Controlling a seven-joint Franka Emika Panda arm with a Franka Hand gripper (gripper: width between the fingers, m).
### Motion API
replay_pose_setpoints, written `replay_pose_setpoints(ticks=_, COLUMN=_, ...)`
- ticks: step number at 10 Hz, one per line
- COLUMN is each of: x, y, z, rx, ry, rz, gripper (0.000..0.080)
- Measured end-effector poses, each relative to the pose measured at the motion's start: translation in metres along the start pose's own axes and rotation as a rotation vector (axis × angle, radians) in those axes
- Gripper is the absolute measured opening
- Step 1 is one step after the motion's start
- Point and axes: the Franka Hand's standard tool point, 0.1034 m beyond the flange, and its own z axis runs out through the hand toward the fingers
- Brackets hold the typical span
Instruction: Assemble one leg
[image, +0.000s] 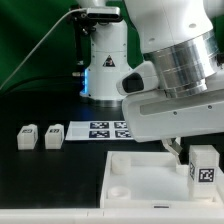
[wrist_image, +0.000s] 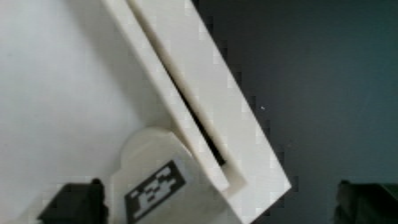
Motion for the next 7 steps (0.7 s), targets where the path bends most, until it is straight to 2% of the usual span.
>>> replay_pose_setpoints(ticks=2, x=0.007, y=0.0068, z=-0.0025, rx=-0.058, ry=0.022, rz=-0.308, gripper=0.0649)
replay_pose_setpoints(ticks=3, x=0.0071, y=0.0041, z=-0.002, rx=-0.089, ry=0.028, rz=-0.422, gripper=0.0649)
replay_pose_setpoints(ticks=6, x=0.0066, y=0.0021, z=-0.0012, rx=-0.092, ry=0.035, rz=-0.421, gripper=0.0649)
replay_pose_setpoints(ticks=7, x=0.0063, y=0.0017, z=-0.0011, rx=-0.091, ry=0.035, rz=-0.407, gripper=0.056)
